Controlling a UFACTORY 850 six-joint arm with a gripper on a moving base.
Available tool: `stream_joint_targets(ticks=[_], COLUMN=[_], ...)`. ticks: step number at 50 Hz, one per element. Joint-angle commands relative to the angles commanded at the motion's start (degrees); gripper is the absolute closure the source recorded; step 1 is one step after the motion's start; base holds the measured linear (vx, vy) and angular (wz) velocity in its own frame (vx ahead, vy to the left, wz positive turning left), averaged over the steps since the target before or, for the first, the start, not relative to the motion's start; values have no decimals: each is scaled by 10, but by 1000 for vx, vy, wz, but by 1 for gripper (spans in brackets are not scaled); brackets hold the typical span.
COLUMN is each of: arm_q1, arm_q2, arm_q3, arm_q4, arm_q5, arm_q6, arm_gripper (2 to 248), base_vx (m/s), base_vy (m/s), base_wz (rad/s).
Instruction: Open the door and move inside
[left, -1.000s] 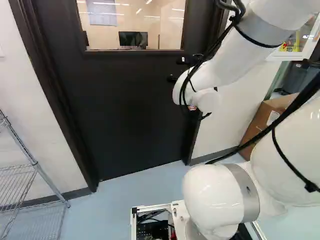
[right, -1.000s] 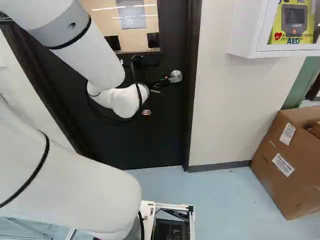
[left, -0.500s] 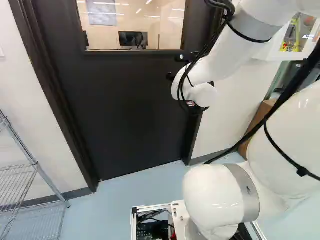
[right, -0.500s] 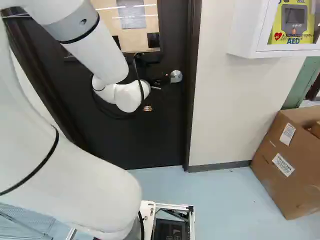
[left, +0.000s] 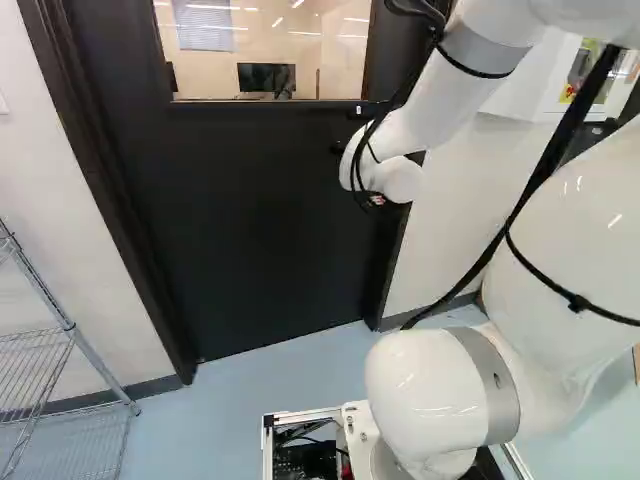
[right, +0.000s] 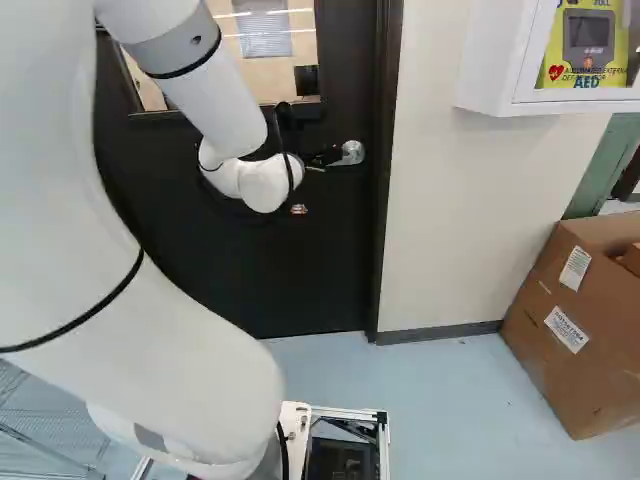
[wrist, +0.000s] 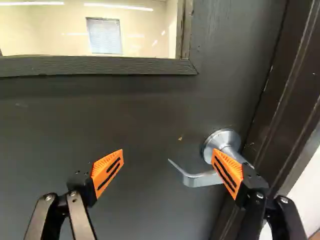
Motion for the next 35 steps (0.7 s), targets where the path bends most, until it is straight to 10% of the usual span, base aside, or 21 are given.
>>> stream_joint_targets(ticks=[35], arm_q1=[0], arm_q2=[-32], arm_q3=[2], arm_q4=[0], arm_q5=[0], arm_q6=[0], arm_gripper=[3], base_vx=[0], base_vy=[0], base_wz=[0])
